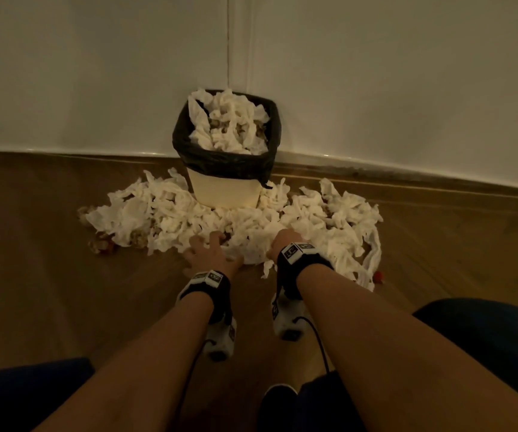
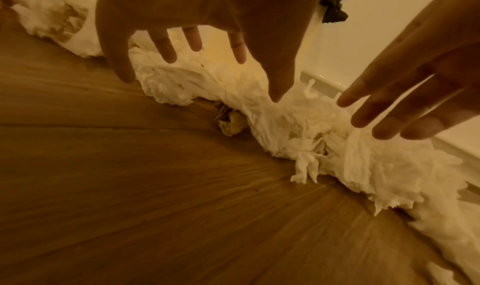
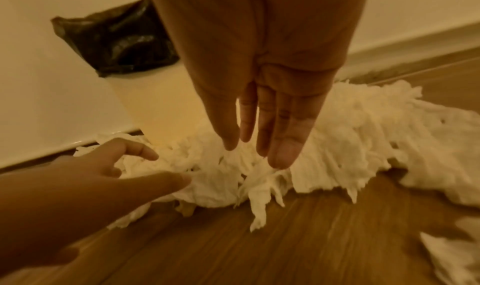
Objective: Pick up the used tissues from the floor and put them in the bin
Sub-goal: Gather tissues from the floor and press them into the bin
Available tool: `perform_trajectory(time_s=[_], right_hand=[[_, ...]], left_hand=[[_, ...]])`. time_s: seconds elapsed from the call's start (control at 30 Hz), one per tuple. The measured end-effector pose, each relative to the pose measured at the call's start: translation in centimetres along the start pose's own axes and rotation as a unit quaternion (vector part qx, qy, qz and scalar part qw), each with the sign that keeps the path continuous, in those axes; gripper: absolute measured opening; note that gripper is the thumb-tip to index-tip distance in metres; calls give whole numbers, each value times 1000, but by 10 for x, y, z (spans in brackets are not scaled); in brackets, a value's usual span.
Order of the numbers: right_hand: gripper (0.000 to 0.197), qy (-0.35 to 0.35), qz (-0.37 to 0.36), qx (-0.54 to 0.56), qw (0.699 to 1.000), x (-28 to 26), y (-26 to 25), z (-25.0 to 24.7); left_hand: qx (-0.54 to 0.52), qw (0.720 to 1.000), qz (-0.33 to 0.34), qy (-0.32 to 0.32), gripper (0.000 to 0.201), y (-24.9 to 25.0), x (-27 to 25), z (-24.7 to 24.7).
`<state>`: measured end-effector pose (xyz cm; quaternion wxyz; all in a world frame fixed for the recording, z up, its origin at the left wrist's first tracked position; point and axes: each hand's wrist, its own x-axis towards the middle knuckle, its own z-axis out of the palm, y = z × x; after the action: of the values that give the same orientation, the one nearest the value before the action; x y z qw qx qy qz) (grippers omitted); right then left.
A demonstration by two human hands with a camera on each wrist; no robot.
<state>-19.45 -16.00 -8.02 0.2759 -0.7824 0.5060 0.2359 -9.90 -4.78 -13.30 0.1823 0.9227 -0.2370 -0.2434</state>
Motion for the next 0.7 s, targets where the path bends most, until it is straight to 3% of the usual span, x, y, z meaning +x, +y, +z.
perform_trajectory(time_s=[0.13,0.33,0.47,0.63,0.7], right_hand=[[63,-45,-4,-43,998,7,7,23],[46,0,21,54,998,20,5,46],[44,36,35,67,996,27,9,62],[39,73,61,133,987,25,8,66],[37,76,70,145,984,24,6,64]], left_hand=[[11,1000,-9,-9,51,3,7,11],[-14,999,-44,-29,45,8,22,21],[-21,998,-43,-30,20,3,33,19],[-57,997,-34,-28,13,-11,35,20],[-71,997,-14,-26,29,-17,32,26]])
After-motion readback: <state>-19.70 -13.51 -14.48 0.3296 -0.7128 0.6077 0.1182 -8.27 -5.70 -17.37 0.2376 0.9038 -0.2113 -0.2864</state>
